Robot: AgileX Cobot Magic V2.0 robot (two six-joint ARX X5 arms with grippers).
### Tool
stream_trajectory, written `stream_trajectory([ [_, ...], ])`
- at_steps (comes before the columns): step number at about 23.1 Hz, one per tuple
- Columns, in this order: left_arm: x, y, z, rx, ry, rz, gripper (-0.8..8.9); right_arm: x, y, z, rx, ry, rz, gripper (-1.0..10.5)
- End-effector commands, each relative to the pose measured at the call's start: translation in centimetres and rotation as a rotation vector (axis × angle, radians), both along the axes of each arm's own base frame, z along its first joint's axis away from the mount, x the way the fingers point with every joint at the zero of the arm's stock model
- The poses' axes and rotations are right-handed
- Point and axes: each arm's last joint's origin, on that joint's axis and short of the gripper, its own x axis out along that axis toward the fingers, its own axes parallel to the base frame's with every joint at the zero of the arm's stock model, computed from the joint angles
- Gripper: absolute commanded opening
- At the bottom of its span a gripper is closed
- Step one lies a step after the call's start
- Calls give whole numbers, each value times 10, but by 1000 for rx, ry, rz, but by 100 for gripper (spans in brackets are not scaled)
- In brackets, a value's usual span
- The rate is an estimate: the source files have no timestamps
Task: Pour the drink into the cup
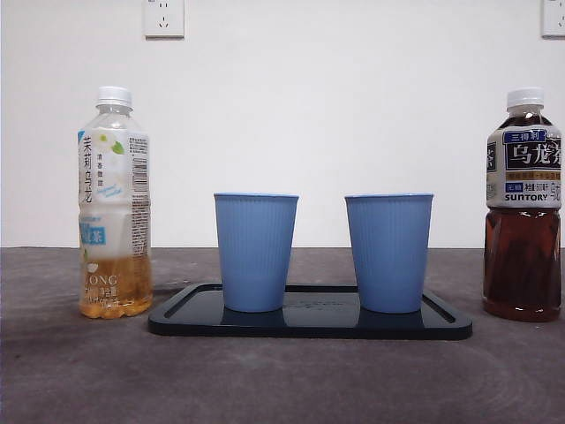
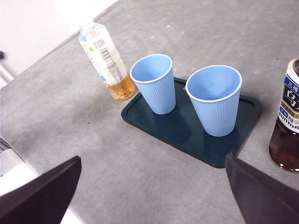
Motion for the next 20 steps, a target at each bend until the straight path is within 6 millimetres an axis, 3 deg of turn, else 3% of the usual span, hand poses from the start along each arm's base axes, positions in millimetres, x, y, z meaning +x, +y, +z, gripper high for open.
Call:
stream_trajectory([
  [1,-8,4,8,-33,-50,-10,531,0,0,5,-1,-35,11,493],
  [5,-13,7,10,-46,-73,-10,517,0,0,5,-1,-34,12,491],
  [6,-13,7,10,-45,-72,-10,401,0,0,4,-1,-29,11,423],
  [7,-14,7,9,-42,-65,-10,163,-1,0,4,-2,-21,11,208],
  [8,-14,8,8,-29,-59,-6,7,-1,0,3,-4,-8,10,-26],
  [9,-14,8,7,-24,-52,-4,39,-1,0,2,-4,-4,7,26],
  [20,-13,8,8,-32,-65,-4,37,-1,0,3,-5,-7,9,25],
])
